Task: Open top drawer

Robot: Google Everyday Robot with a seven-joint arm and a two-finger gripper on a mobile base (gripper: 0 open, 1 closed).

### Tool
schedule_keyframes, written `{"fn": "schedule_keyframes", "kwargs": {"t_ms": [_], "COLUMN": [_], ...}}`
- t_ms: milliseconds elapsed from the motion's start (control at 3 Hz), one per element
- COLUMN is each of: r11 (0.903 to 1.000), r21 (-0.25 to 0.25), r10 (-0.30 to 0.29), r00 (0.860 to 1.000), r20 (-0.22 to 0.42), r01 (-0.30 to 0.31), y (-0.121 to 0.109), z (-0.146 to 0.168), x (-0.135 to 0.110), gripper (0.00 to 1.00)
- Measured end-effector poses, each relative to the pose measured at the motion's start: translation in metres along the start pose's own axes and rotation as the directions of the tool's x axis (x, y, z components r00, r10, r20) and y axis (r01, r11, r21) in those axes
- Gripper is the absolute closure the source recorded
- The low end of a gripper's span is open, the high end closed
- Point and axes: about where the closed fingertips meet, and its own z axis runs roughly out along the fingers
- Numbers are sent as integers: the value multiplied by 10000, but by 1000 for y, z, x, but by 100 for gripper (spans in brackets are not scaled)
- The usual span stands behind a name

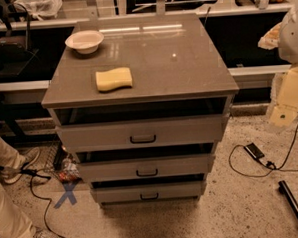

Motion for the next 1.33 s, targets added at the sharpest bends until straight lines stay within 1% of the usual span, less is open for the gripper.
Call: {"fn": "schedule_keyframes", "kwargs": {"t_ms": [333,667,1000,1333], "r11": [10000,9999,9996,9990], "r21": [64,11,-100,-113], "r10": [-26,-144,-248,-429], "r00": [10000,9996,9976,9948], "r20": [50,248,646,919], "r01": [26,144,255,441], "y": [0,5,11,13], "z": [0,29,91,157], "x": [-1,1,-1,-11], "gripper": [0,0,0,0]}}
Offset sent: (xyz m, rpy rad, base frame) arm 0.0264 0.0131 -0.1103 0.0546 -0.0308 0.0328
